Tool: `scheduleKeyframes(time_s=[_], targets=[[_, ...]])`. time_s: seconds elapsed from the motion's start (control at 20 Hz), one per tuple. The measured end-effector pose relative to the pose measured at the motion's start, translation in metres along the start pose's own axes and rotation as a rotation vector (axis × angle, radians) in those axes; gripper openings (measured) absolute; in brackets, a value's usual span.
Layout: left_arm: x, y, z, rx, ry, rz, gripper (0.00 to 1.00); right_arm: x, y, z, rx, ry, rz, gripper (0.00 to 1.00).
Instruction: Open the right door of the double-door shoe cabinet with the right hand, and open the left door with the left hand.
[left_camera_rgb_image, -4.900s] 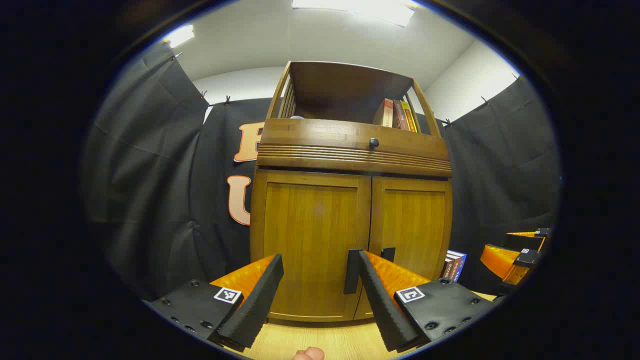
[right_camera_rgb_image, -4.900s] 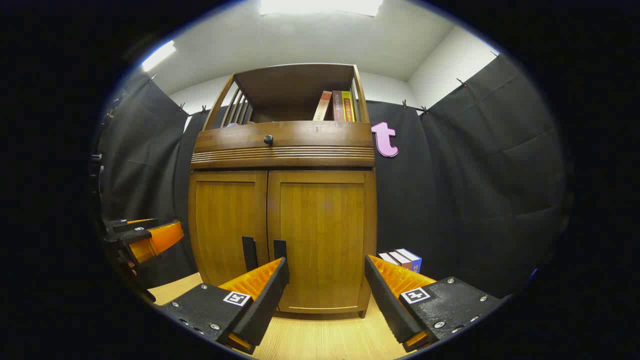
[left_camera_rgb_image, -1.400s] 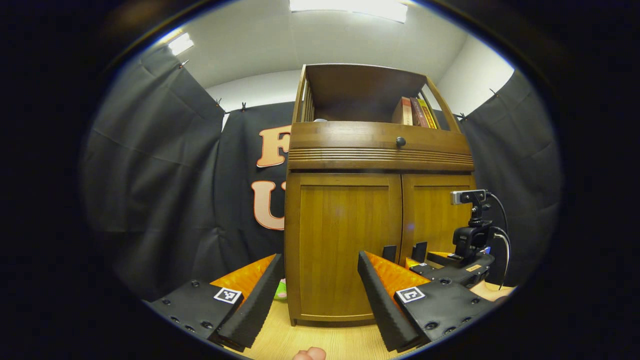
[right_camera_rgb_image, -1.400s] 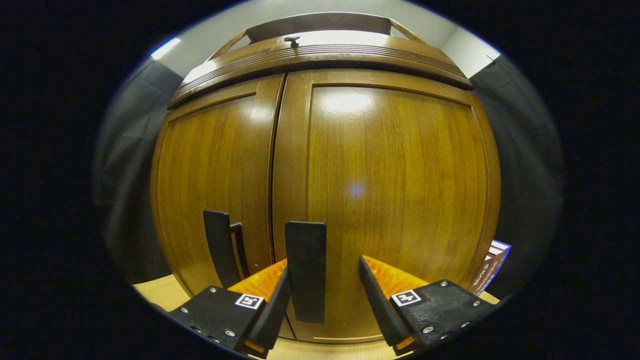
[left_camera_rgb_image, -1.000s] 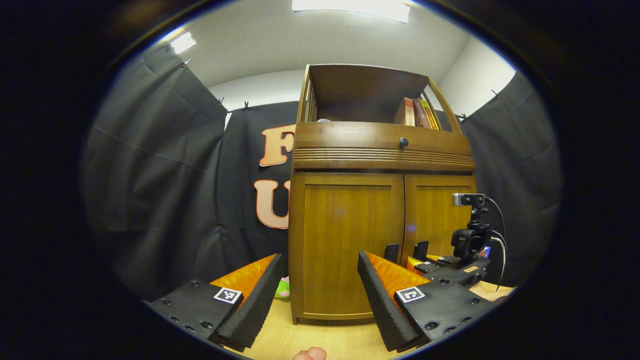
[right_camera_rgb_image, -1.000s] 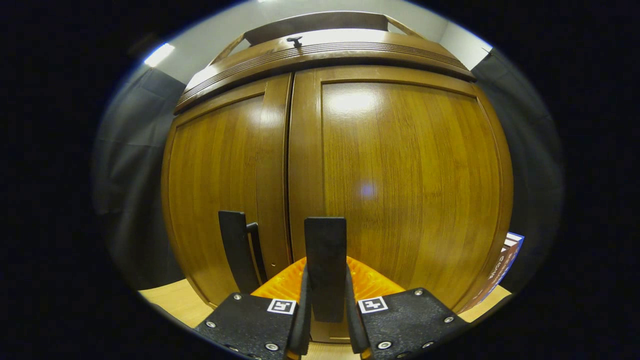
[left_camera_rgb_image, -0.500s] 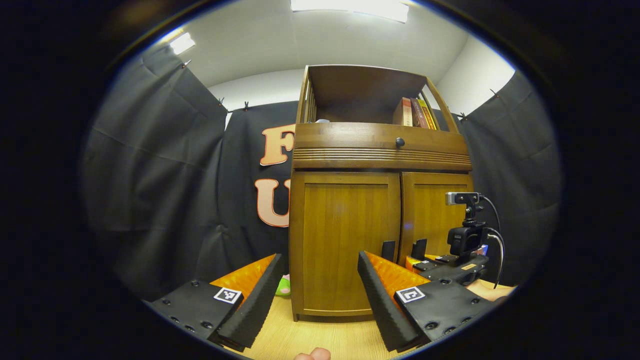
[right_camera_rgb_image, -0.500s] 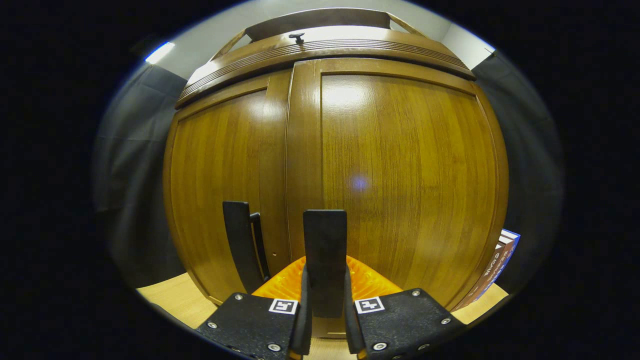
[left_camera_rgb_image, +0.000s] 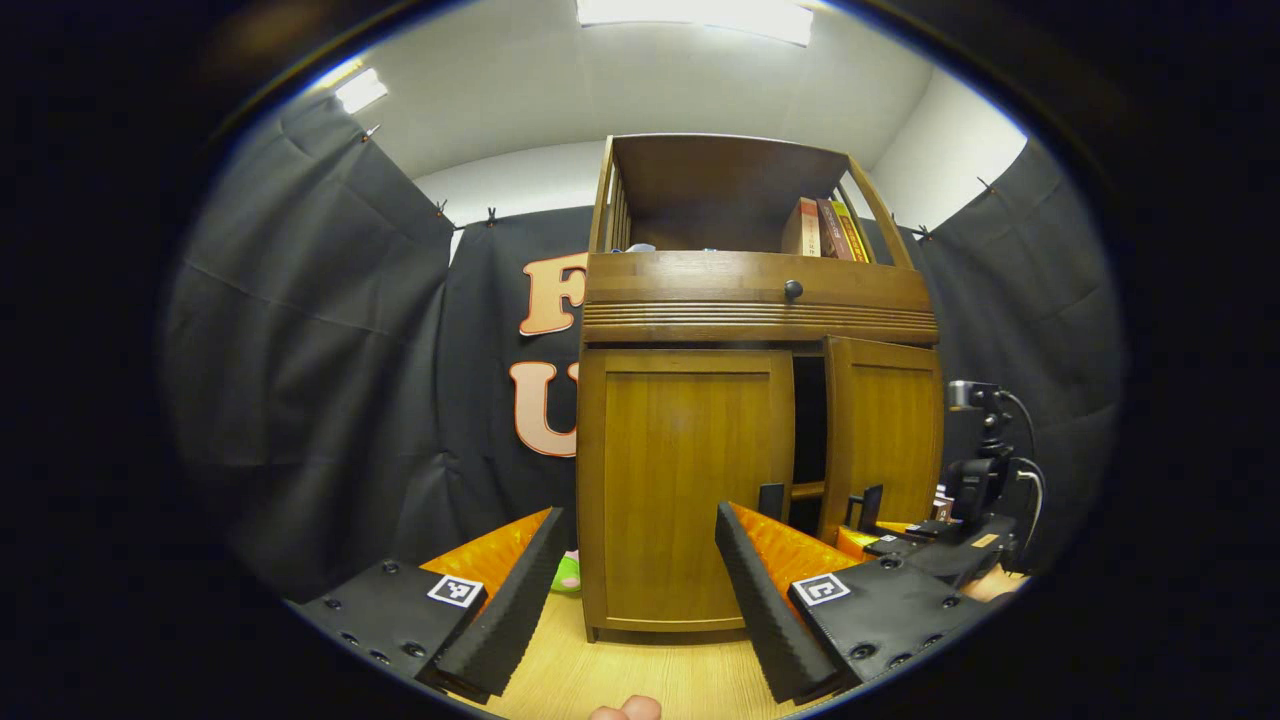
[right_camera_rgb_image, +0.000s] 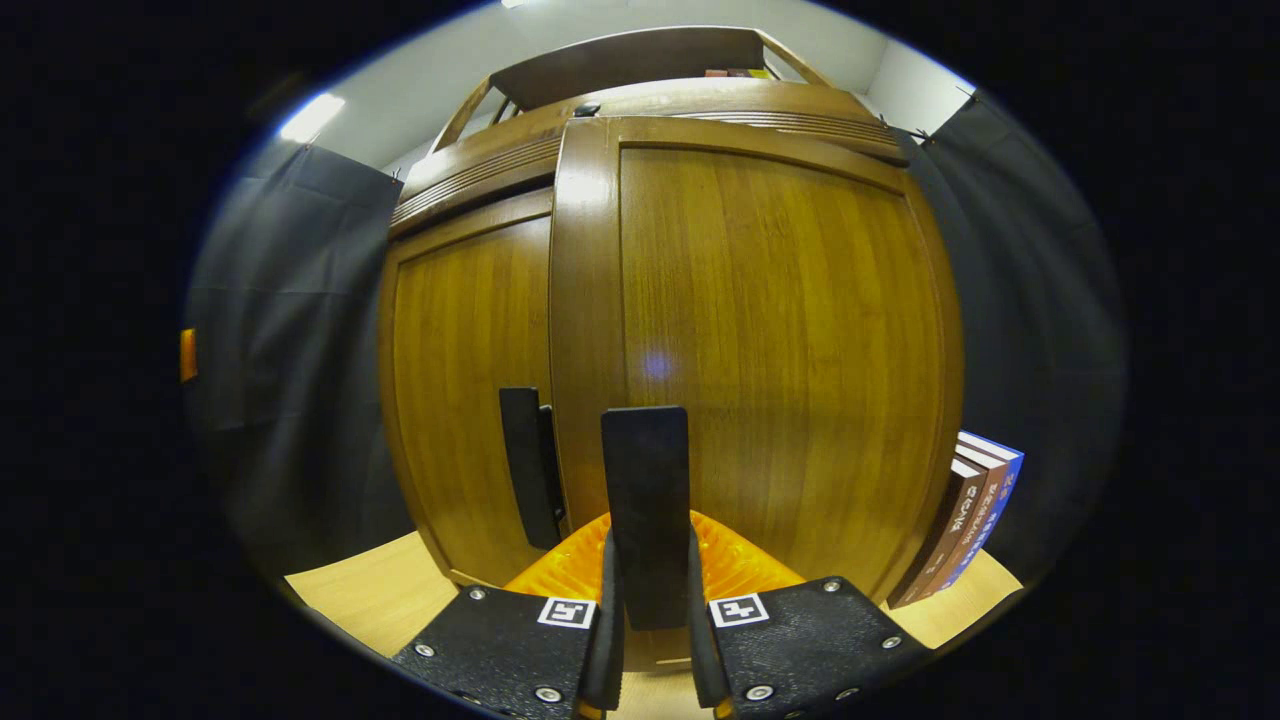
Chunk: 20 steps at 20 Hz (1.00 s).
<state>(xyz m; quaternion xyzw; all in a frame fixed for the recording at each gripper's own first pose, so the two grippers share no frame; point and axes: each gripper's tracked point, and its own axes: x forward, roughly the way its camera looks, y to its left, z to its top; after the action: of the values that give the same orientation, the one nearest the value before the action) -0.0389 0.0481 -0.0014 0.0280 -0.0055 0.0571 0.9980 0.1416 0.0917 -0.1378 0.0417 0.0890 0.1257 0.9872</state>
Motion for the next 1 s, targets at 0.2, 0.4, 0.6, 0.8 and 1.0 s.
scheduleKeyframes(time_s=[0.2, 0.4, 0.6, 0.8, 1.0], targets=[[0.001, -0.015, -0.001, 0.002, 0.009, -0.03, 0.96, -0.04, -0.016, -0.001, 0.009, 0.005, -0.001, 0.28], [0.004, -0.031, -0.005, -0.007, 0.013, -0.063, 0.96, -0.08, -0.039, -0.001, -0.015, 0.001, -0.04, 0.27], [0.005, -0.05, -0.007, -0.014, 0.015, -0.099, 0.96, -0.108, -0.065, -0.003, -0.016, 0.008, -0.09, 0.18], [0.006, -0.068, -0.006, -0.026, 0.01, -0.131, 0.96, -0.126, -0.092, -0.005, -0.005, 0.018, -0.144, 0.22], [0.007, -0.079, -0.011, -0.027, 0.02, -0.141, 0.99, -0.144, -0.118, -0.003, -0.042, 0.016, -0.207, 0.16]])
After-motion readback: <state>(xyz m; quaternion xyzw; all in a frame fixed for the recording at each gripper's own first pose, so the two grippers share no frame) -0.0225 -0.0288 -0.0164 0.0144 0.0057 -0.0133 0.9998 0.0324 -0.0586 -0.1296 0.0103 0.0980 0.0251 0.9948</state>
